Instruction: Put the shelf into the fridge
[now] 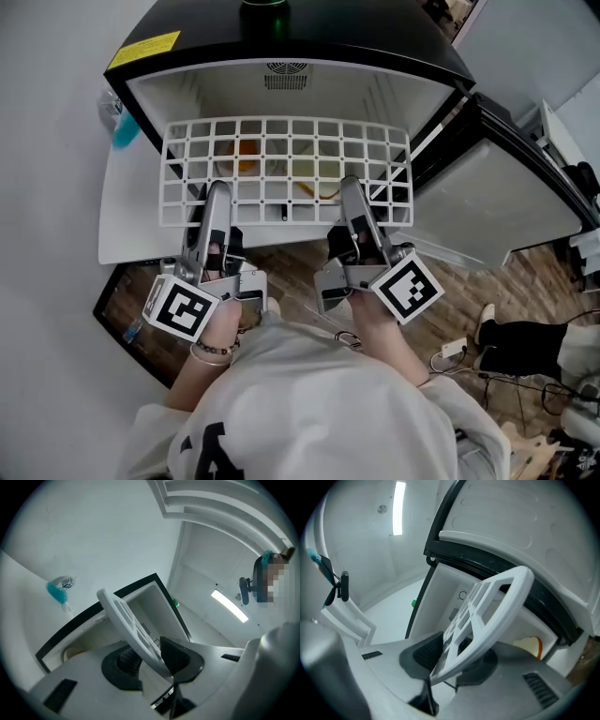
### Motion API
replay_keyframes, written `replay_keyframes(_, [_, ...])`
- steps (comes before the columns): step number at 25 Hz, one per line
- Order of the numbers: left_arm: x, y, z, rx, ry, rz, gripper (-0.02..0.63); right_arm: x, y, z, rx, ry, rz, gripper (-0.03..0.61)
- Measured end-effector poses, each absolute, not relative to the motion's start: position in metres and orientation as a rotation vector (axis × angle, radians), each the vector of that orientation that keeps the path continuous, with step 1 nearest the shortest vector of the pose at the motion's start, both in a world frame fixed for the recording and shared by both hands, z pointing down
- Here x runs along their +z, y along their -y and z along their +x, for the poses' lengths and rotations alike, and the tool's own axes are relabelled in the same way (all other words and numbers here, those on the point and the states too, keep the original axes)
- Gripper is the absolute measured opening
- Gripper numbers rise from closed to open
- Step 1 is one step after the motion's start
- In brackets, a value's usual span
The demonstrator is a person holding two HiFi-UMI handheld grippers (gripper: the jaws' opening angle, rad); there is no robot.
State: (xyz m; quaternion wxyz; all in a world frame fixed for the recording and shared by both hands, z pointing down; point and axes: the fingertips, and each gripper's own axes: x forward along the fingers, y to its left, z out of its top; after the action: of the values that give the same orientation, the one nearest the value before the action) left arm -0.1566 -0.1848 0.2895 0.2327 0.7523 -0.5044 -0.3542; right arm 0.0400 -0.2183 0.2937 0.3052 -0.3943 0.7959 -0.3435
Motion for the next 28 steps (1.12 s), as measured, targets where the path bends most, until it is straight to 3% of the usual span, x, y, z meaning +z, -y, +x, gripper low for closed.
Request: replay_keyframes(28, [0.272,0.219,-0.153,-0.903,1.31,1.985,0.138,0.273,0.245,0.04,-0.949,-2.056,-1.018,0.104])
